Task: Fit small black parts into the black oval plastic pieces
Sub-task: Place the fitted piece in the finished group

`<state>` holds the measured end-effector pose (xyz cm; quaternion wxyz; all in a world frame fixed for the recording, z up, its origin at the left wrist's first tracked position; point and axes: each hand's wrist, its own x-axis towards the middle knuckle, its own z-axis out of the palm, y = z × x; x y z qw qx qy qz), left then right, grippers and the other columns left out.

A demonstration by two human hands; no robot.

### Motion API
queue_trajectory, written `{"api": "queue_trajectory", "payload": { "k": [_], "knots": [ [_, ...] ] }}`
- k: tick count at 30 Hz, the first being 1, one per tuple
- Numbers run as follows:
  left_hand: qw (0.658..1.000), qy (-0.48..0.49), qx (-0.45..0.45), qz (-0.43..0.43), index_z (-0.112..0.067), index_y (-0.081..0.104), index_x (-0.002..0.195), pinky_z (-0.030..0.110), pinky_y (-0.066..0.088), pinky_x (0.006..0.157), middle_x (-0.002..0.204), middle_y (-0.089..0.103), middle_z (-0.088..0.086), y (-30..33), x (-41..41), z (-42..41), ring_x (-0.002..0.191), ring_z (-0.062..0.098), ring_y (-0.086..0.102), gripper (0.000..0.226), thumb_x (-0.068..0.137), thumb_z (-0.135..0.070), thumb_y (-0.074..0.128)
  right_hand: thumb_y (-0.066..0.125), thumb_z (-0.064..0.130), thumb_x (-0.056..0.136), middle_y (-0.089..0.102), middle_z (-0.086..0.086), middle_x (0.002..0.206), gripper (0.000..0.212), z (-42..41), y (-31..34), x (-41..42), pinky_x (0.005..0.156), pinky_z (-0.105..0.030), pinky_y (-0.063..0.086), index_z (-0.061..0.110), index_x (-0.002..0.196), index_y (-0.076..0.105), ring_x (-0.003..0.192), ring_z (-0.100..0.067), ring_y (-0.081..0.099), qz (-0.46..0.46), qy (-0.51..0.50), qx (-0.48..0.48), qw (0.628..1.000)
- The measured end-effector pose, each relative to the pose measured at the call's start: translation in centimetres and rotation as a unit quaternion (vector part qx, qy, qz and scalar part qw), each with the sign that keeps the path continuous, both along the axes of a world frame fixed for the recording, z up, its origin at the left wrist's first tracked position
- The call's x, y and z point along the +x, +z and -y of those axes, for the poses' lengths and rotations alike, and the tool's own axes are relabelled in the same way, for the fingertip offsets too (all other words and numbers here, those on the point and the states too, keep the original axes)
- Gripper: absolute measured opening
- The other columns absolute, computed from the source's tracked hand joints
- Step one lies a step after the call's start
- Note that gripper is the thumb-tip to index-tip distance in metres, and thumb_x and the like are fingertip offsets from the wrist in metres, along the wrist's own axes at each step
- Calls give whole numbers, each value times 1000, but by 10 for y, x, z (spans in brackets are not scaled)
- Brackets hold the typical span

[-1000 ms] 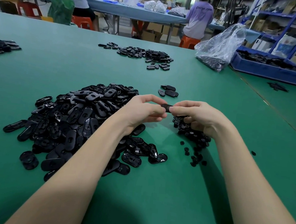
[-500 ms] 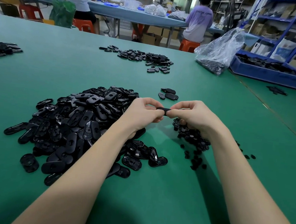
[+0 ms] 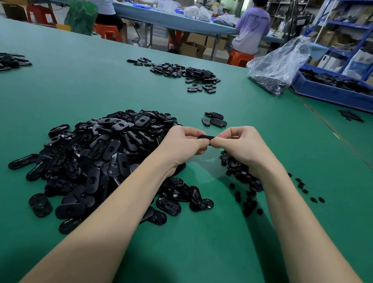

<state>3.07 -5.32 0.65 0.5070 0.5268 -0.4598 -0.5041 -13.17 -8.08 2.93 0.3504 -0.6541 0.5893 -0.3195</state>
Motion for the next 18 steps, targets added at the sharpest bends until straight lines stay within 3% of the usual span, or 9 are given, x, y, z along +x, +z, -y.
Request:
{"api": "queue_trajectory", "payload": {
  "k": [4,7,11,15,18],
  "knots": [
    [999,18,-3,30,-12,67,90,26,57,77,79,73,7,-5,-1,2,71,16,66,10,88,-3,72,83,33,74,54,18,48,18,0,-3,2,46,-17,36,21,70,70,42,-1,44,-23,-1,-12,1000],
    [1000,11,-6,3,-12,67,92,28,58,80,75,75,4,-7,3,3,70,16,68,11,87,-5,74,83,31,78,61,13,61,15,-2,-2,-2,56,-23,43,23,81,70,52,-7,53,5,45,-33,998],
    [999,20,-5,-33,-11,66,98,33,57,87,73,75,4,-7,9,5,71,16,67,16,85,-6,75,82,25,78,71,17,74,20,-6,0,-2,56,-22,48,36,90,69,53,-7,57,-57,96,-139,984],
    [997,38,3,-65,-10,65,102,26,60,82,84,73,9,-5,12,9,75,14,71,11,92,-7,68,76,40,77,70,28,80,15,0,0,1,63,-26,49,42,90,69,62,-2,60,-156,41,-196,967],
    [996,62,0,-65,-7,62,106,23,60,77,92,69,8,-5,17,13,74,13,70,11,95,-9,65,75,44,79,72,24,89,15,17,2,-2,68,-27,43,41,93,73,79,-7,62,-184,-52,-186,964]
  ]
}}
